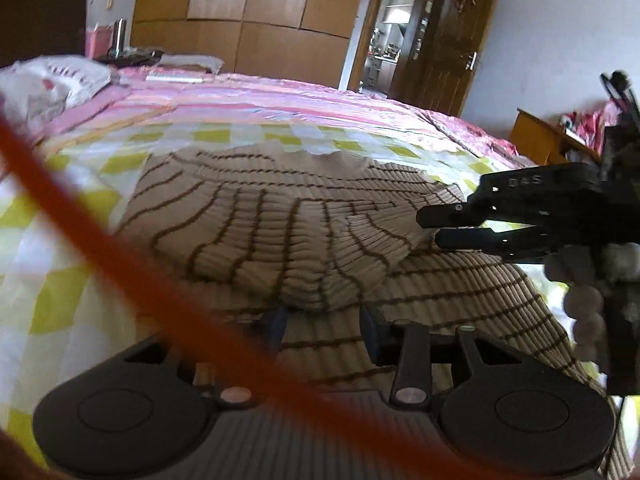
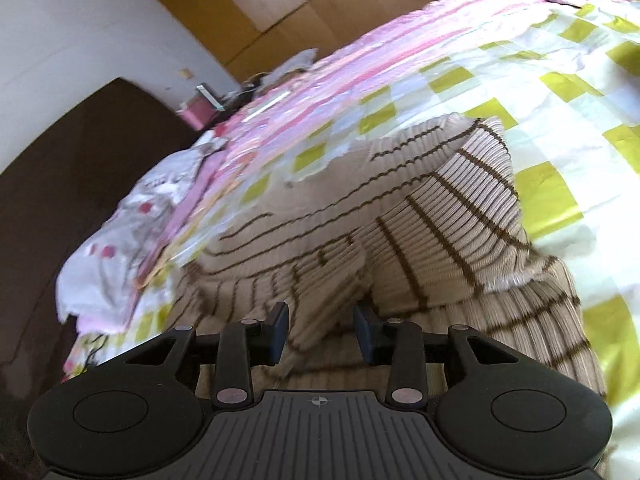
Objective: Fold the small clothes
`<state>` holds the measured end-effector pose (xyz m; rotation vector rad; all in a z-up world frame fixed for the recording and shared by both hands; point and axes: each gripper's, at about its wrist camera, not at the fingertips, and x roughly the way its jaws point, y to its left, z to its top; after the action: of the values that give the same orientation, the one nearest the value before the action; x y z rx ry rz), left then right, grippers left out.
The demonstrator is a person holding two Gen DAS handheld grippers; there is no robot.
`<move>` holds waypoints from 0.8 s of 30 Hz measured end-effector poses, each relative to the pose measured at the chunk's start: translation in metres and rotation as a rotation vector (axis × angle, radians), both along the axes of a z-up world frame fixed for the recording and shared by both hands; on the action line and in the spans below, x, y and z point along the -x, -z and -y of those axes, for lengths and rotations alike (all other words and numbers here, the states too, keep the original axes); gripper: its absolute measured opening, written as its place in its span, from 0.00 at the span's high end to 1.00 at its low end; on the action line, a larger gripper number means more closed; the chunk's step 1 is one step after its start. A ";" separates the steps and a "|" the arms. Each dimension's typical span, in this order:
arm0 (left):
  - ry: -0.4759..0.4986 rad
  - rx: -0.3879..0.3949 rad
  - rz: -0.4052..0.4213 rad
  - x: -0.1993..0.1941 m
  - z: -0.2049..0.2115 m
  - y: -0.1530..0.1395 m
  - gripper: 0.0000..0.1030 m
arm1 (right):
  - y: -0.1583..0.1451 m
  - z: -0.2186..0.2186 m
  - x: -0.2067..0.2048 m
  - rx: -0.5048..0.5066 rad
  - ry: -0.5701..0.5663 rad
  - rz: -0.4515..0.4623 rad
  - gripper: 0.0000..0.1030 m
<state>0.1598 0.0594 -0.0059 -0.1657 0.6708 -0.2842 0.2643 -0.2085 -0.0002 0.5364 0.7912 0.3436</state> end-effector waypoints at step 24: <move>-0.071 -0.004 0.059 -0.014 -0.028 -0.007 0.44 | -0.066 0.022 -0.007 -0.023 0.164 0.236 0.94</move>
<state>0.1737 0.0873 0.0010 -0.1762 0.6055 -0.2185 0.2713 -0.2307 0.0661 0.5669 0.5119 0.2592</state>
